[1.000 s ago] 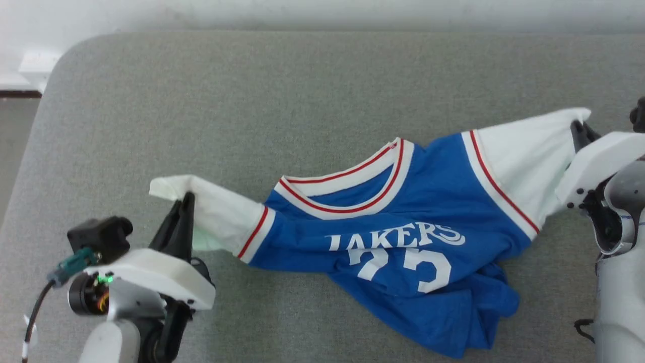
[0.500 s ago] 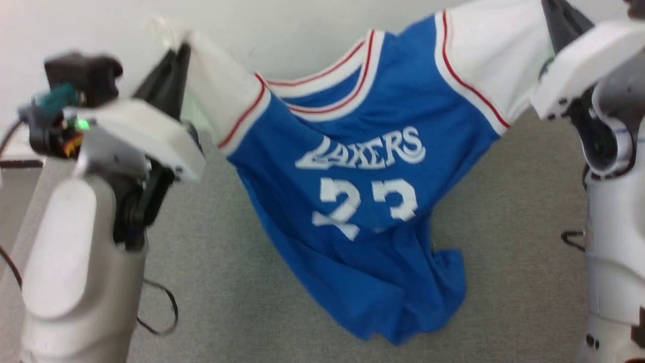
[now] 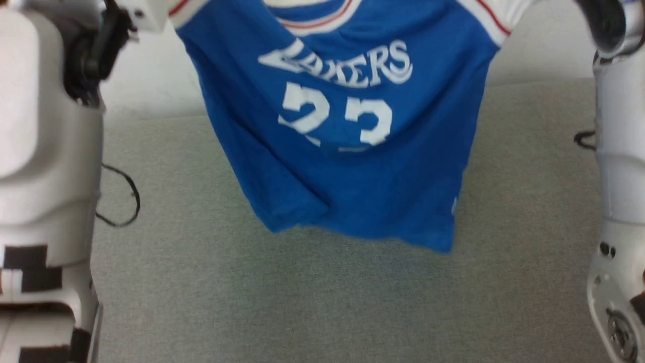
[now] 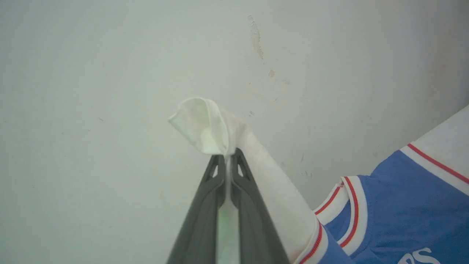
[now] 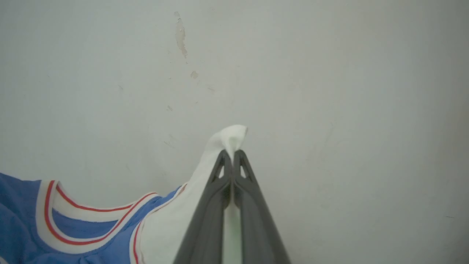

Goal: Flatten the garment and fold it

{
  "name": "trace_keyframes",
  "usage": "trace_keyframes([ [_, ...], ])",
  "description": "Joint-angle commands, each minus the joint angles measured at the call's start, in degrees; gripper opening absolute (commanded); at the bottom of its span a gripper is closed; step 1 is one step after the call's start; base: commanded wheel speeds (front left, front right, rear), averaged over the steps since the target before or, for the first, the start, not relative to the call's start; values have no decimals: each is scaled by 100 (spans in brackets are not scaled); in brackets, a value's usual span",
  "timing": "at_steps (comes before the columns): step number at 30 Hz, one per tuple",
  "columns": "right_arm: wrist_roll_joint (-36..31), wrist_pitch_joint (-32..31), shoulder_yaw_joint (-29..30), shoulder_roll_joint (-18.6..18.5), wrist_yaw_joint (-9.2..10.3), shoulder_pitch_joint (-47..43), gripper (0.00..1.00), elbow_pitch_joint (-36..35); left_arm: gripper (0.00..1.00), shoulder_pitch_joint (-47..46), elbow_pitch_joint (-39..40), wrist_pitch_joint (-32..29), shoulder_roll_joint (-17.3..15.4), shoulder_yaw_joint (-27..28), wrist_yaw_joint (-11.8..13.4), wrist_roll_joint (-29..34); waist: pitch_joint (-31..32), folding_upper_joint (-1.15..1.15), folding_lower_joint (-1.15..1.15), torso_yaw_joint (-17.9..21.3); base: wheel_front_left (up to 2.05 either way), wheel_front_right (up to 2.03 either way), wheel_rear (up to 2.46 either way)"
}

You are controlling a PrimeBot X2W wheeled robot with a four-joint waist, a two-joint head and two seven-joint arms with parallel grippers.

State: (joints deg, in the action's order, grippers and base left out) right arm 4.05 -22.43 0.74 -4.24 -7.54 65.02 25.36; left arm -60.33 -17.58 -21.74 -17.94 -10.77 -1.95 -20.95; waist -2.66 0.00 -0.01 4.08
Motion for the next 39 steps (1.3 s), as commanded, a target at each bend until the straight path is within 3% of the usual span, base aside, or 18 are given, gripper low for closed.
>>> trace_keyframes([
  [1, -63, 53, 0, 22, 5, 128, 0, 71, 0, -140, -67, -13, -25, 0, 5, 57, -82, 0, 1, 78, 0, 0, 0],
  [14, -569, 456, 172, 121, 5, 1428, 0, 1139, 0, -1516, -1032, 397, 133, -33, -5, 101, -1029, 0, 1, 322, 0, 0, 0],
  [19, -892, 740, 118, 132, 5, 1870, 0, 1233, 0, -2087, -1104, 1050, 147, -3, -35, 183, -1653, 0, 1, 371, 0, 0, 0],
  [29, -1963, 1954, 505, 134, 5, 2888, 0, 1130, 0, -3155, -1314, 2460, 344, -64, -304, 169, -2772, 0, 1, 241, 0, 0, 0],
  [39, -2710, 2781, 762, -126, 5, 3345, 0, 1093, 0, -3686, -1650, 3163, 313, -52, -469, -87, -3401, 0, 1, 174, 0, 0, 0],
])
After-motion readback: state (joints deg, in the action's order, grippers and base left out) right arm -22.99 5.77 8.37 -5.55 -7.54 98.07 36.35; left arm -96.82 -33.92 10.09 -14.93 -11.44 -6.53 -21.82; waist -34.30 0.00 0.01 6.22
